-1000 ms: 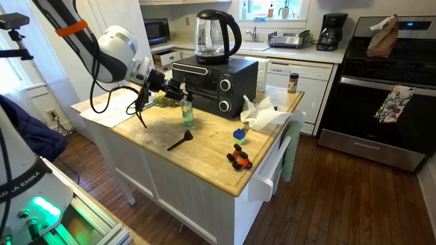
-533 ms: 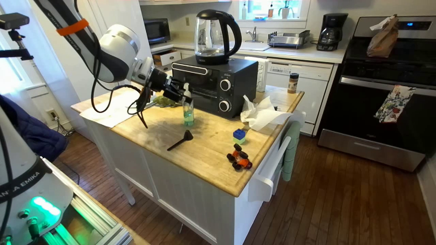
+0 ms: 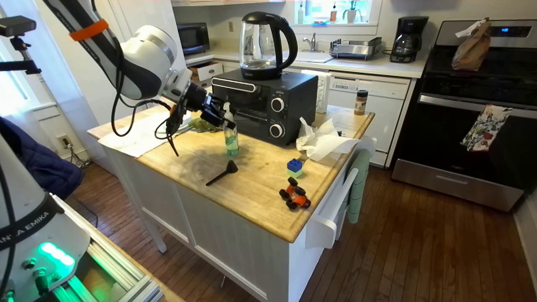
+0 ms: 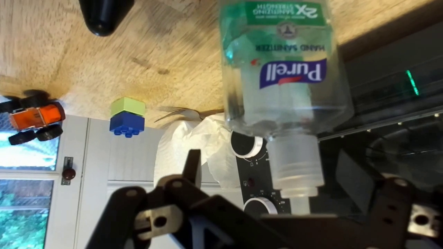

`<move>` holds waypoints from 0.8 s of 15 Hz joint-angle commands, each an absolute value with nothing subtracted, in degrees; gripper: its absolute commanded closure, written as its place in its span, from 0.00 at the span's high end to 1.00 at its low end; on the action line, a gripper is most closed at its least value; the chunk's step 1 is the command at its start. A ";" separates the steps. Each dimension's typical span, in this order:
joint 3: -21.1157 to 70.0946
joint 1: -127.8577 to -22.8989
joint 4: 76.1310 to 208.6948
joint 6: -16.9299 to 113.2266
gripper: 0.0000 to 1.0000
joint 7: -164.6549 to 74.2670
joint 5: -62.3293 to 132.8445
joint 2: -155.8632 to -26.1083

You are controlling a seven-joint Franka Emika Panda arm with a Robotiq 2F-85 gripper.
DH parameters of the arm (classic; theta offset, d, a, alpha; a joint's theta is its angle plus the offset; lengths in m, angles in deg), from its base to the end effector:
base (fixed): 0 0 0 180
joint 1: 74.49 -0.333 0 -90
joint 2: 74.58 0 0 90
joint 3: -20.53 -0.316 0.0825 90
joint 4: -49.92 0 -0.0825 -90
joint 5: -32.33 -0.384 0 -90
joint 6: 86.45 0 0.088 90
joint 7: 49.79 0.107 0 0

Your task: Put the liquid soap bottle upright

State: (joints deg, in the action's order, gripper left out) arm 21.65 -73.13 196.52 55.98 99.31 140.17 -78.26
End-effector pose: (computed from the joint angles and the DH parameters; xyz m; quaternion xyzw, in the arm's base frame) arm 0.4319 -0.0145 0.2295 0.7964 -0.4041 0.4176 0.1677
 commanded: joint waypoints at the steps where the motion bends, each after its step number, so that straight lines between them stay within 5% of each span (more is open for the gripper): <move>1: 22.47 -71.56 196.54 61.49 1.00 94.32 137.36 -76.07; 12: 26.99 -68.39 196.67 71.22 1.00 63.59 116.58 -71.54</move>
State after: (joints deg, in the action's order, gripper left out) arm 25.75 -69.65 196.11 67.82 72.77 123.43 -73.94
